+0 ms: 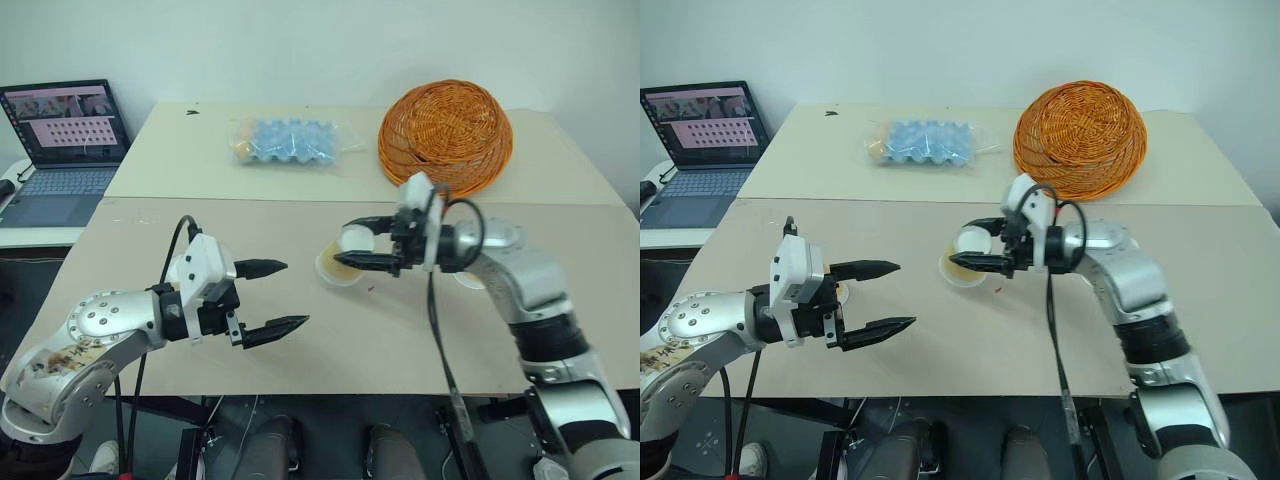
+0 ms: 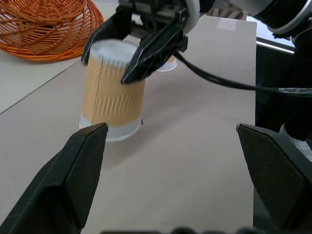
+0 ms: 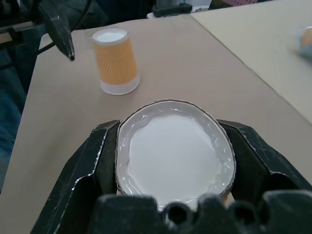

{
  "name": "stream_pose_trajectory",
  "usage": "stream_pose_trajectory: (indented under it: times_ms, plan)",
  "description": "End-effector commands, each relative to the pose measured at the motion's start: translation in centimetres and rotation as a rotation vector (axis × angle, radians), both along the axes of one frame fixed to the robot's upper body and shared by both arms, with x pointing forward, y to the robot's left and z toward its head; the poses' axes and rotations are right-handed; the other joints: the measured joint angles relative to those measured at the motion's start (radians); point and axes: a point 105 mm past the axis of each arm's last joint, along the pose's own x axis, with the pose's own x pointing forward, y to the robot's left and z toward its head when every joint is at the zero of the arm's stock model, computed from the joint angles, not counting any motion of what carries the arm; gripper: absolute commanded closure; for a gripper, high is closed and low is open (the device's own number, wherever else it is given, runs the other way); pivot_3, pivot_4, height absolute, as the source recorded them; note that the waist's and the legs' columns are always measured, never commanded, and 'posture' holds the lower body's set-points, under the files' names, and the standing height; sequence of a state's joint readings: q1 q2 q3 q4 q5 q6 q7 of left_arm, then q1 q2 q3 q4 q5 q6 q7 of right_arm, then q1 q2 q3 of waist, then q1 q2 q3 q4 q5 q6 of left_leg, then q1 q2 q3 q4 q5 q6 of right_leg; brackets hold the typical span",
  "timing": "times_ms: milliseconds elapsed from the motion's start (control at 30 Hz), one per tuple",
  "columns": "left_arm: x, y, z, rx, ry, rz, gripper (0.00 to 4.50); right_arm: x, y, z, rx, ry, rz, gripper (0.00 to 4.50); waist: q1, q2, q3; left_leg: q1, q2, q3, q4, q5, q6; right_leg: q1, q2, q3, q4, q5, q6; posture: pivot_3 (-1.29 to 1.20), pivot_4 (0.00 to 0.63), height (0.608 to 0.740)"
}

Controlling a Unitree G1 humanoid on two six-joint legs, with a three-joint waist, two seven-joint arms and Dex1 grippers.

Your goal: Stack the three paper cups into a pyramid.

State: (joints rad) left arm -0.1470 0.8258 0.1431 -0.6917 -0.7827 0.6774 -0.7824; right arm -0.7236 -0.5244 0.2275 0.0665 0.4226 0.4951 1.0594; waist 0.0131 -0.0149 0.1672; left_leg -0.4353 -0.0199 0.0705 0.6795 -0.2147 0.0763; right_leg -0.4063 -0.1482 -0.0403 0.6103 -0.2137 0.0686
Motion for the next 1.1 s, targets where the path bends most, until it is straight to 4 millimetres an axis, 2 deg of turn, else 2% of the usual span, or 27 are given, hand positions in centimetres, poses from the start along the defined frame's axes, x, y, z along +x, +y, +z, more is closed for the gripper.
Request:
stream_pose_trajectory:
  times_ms: [33,200,433,500,533,600,833,1100]
  plan:
    - [-0.5,0.0,0.9,0.005,-0.052,-0.001,0.00,1.2,0.4,0.3,-0.004,-0.037,0.023,1.76,-0.004,0.000,0.000,-0.001,0.000,0.000,0.000,0.000,0.000,0.000,0.000,0.000,0.000,0.000,0.000,0.00,0.150,0.726]
    - [-0.6,0.1,1.0,0.005,-0.058,0.015,0.00,2.5,0.3,-0.7,-0.033,-0.019,0.026,1.76,-0.008,0.000,0.000,-0.001,0.001,0.001,-0.001,0.002,-0.003,0.000,0.001,0.000,0.001,0.000,0.000,0.00,0.150,0.726]
    - [-0.7,0.1,1.2,0.002,-0.057,0.029,0.00,2.7,0.3,-1.1,-0.051,-0.030,0.042,1.76,-0.014,0.000,0.000,-0.001,0.001,0.000,-0.002,0.002,-0.004,0.000,0.001,0.000,0.002,0.000,0.000,0.00,0.150,0.726]
    - [-0.7,0.1,1.1,0.002,-0.057,0.028,0.00,2.7,0.3,-1.0,-0.044,-0.038,0.036,0.79,-0.015,0.000,0.000,0.000,0.001,0.000,-0.002,0.002,-0.004,0.000,0.001,0.000,0.002,0.000,0.000,0.00,0.150,0.726]
    - [-0.7,0.0,1.1,0.001,-0.056,0.028,0.00,2.7,0.3,-0.9,-0.042,-0.041,0.036,0.64,-0.016,0.000,0.000,0.000,0.001,0.000,-0.002,0.003,-0.004,0.000,0.001,0.000,0.003,0.000,0.000,0.00,0.150,0.726]
    - [-0.7,-0.1,1.1,0.001,-0.057,0.026,0.00,2.8,0.3,-0.7,-0.041,-0.050,0.029,0.06,-0.017,0.000,0.000,-0.001,0.001,0.000,-0.002,0.003,-0.005,0.000,0.001,0.000,0.003,0.000,0.000,0.00,0.150,0.726]
    - [-0.5,-0.2,1.1,-0.003,-0.056,0.015,0.00,2.7,-0.3,-0.2,-0.058,-0.079,0.009,0.06,-0.020,0.000,0.000,-0.001,0.001,0.000,-0.002,0.003,-0.005,0.000,0.001,0.000,0.003,0.000,0.000,0.00,0.150,0.726]
    - [-0.2,-0.3,1.2,-0.007,-0.059,0.005,0.00,0.7,-3.7,-0.2,-0.110,-0.079,-0.031,0.06,-0.015,0.000,0.000,-0.001,0.001,0.000,-0.002,0.003,-0.005,0.000,0.001,0.000,0.002,0.000,0.000,0.00,0.150,0.726]
